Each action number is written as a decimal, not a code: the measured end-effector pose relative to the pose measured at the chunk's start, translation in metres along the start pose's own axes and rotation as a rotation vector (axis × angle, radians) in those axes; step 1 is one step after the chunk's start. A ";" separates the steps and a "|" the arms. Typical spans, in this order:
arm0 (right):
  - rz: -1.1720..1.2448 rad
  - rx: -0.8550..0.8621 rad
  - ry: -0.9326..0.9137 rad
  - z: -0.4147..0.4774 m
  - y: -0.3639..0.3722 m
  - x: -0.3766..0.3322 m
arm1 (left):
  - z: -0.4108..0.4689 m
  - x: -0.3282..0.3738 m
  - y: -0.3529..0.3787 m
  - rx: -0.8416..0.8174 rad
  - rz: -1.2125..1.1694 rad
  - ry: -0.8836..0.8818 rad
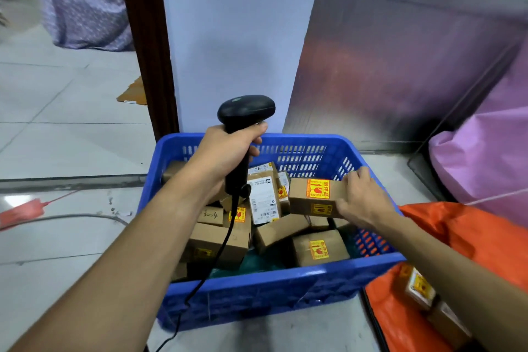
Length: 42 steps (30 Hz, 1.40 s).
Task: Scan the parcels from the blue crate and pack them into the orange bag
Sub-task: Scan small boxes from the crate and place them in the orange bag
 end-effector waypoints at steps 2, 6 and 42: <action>0.002 0.182 -0.095 -0.026 -0.029 -0.010 | -0.002 -0.002 0.004 -0.024 0.023 -0.012; 0.098 0.582 -0.352 -0.094 -0.078 -0.033 | -0.010 -0.003 0.009 -0.104 0.084 -0.069; 0.948 -0.251 -0.203 -0.096 -0.043 0.010 | -0.033 0.011 0.093 -0.372 0.232 0.120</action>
Point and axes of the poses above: each hand's wrist, its own z-axis towards the middle knuckle, its own y-axis out of the palm, x = y × z, the point moved 7 cm from there along z, towards the middle knuckle, and after that the axes turned 11 degrees about -x, right-handed, at the moved point
